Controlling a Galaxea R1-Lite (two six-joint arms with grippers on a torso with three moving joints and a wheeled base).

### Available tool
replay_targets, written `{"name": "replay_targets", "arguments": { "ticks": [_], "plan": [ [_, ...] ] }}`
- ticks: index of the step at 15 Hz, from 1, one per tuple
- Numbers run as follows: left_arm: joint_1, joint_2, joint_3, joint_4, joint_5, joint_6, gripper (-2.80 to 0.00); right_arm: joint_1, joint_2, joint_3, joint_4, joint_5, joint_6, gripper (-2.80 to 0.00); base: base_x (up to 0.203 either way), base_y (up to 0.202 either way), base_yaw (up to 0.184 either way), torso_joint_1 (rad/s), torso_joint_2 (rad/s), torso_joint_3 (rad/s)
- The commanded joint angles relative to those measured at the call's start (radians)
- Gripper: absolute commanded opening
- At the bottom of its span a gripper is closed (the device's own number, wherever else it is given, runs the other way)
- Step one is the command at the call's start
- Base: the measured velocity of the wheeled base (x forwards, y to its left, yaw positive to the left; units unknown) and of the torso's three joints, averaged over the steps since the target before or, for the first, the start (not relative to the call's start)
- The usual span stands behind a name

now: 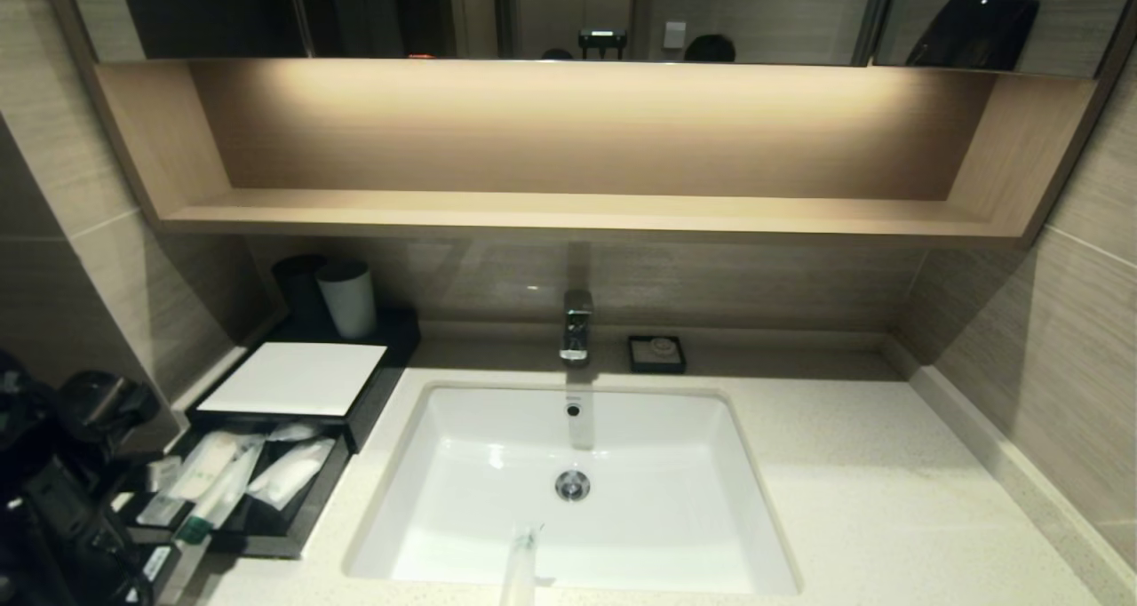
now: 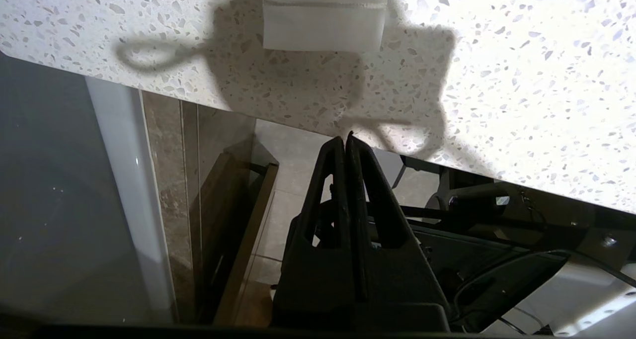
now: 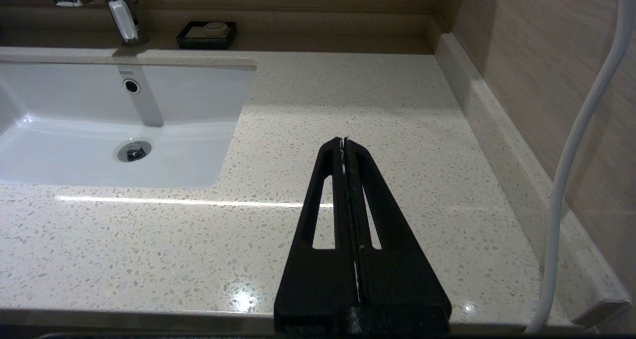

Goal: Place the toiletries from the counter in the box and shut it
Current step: Place the bathroom toiletry into the drawer

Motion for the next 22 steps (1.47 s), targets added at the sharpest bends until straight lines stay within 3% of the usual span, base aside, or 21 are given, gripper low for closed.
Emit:
{"name": "replay_targets", "arguments": {
  "ticks": [1,12,22],
  "plan": [
    [0.002,0.021,0.016,-0.010,0.001,0.000,-2.80,0.000,0.000,0.000,0.000,0.000,-0.001,-2.80,0.000,0.000,0.000,0.000,0.00,0.000],
    [0.028,0.101,0.019,-0.134,0.001,0.000,-2.80,0.000,0.000,0.000,0.000,0.000,0.001,-2.80,0.000,0.000,0.000,0.000,0.00,0.000],
    [0.028,0.118,-0.061,-0.143,-0.001,-0.008,-2.80,0.000,-0.001,0.000,0.000,0.000,0.000,-2.80,0.000,0.000,0.000,0.000,0.00,0.000]
  ]
}}
